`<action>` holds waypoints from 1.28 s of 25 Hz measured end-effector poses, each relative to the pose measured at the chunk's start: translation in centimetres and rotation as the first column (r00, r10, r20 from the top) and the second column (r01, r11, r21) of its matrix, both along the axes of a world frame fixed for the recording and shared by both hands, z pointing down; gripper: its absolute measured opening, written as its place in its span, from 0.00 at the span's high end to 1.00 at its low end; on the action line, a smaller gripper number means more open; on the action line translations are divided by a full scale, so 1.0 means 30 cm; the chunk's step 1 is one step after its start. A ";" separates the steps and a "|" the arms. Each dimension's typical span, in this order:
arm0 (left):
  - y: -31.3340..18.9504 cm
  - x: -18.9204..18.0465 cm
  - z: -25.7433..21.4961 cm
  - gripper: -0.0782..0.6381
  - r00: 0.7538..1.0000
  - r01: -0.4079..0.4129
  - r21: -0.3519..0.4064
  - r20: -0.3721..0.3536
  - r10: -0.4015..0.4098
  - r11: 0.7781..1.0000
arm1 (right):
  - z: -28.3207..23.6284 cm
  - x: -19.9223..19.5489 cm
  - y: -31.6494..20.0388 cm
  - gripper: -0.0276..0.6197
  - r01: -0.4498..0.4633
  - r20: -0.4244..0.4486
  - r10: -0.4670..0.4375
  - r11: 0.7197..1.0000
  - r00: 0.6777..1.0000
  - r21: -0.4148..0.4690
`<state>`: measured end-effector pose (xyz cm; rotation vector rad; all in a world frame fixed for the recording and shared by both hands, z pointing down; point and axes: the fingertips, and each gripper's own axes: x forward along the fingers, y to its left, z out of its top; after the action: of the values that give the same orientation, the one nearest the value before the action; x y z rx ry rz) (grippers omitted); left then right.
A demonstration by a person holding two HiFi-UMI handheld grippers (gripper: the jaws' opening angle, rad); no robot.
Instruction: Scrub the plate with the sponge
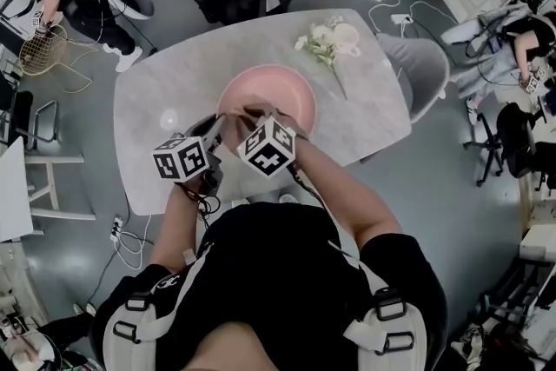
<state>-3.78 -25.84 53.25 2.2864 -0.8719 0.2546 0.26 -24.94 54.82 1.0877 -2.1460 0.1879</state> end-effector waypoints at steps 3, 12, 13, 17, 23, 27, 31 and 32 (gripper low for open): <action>0.005 -0.004 0.000 0.83 1.000 -0.012 -0.006 0.000 0.012 1.000 | -0.027 0.040 -0.045 0.87 -0.005 -0.032 0.006 0.999 0.999 0.031; -0.016 -0.039 -0.023 0.83 0.999 0.001 -0.021 -0.035 -0.002 1.000 | -0.099 0.113 -0.146 0.87 -0.035 -0.036 0.038 0.996 0.999 0.084; -0.019 -0.043 -0.020 0.83 0.999 0.008 -0.027 -0.037 -0.009 1.000 | -0.091 0.105 -0.141 0.87 -0.023 -0.044 0.027 0.996 0.999 0.084; -0.032 -0.065 0.002 0.83 0.999 0.042 -0.043 -0.023 -0.043 0.998 | -0.037 0.048 -0.103 0.87 0.050 -0.055 -0.048 0.998 0.997 0.045; -0.070 -0.126 0.019 0.83 0.995 0.102 -0.064 -0.017 -0.103 0.993 | 0.034 -0.060 -0.029 0.87 0.186 -0.052 -0.187 0.982 0.981 -0.019; -0.112 -0.179 0.015 0.83 0.988 0.149 -0.065 -0.030 -0.151 0.987 | 0.084 -0.126 0.024 0.87 0.262 -0.060 -0.265 0.964 0.962 -0.053; -0.142 -0.212 0.005 0.83 0.978 0.199 -0.069 -0.054 -0.203 0.978 | 0.143 -0.156 0.088 0.87 0.333 -0.055 -0.339 0.937 0.939 -0.105; -0.141 -0.216 0.006 0.83 0.977 0.200 -0.070 -0.055 -0.204 0.977 | 0.155 -0.159 0.102 0.87 0.348 -0.056 -0.355 0.931 0.933 -0.114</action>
<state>-10.25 -30.08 53.42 2.1165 -1.0404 0.1184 -4.51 -21.89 59.47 0.6262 -2.1948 0.0858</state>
